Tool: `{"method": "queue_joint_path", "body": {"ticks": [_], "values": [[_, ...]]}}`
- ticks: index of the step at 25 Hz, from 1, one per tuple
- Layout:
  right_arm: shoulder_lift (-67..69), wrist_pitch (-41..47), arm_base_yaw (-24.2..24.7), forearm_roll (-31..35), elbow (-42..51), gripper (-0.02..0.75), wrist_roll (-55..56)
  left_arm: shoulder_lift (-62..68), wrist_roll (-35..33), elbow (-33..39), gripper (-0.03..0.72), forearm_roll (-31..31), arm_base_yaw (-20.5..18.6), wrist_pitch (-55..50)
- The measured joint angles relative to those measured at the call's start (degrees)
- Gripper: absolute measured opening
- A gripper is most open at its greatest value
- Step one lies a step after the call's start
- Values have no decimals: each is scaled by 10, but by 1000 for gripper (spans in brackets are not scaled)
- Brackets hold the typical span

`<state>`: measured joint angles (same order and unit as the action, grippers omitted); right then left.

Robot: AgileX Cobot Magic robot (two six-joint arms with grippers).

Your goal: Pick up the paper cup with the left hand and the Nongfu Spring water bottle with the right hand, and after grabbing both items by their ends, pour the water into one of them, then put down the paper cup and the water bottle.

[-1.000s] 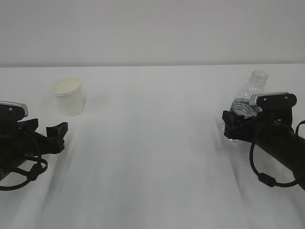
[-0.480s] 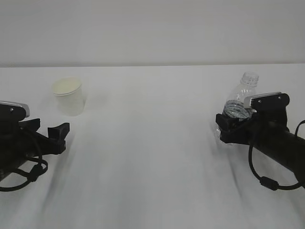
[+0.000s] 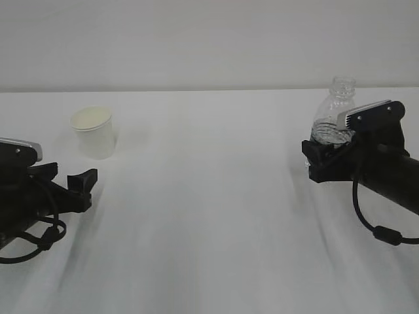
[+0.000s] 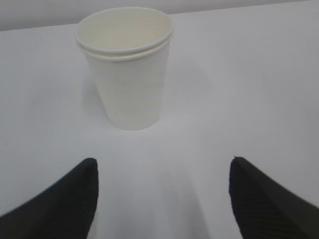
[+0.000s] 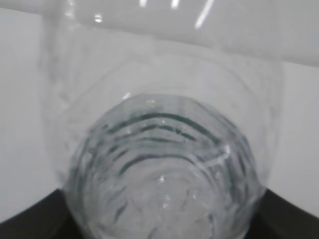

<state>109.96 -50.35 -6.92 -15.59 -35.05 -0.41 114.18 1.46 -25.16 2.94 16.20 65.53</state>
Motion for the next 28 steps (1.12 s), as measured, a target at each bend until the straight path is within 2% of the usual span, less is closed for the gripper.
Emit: {"method": "queue_joint_path", "body": {"ticks": [5, 28], "values": [[-19, 18, 0, -18, 0, 472, -3, 0, 0, -8, 587, 0, 0, 0], [-24, 25, 0, -32, 1, 472, -5, 126, 0, -193, 587, 17, 0, -22]]}}
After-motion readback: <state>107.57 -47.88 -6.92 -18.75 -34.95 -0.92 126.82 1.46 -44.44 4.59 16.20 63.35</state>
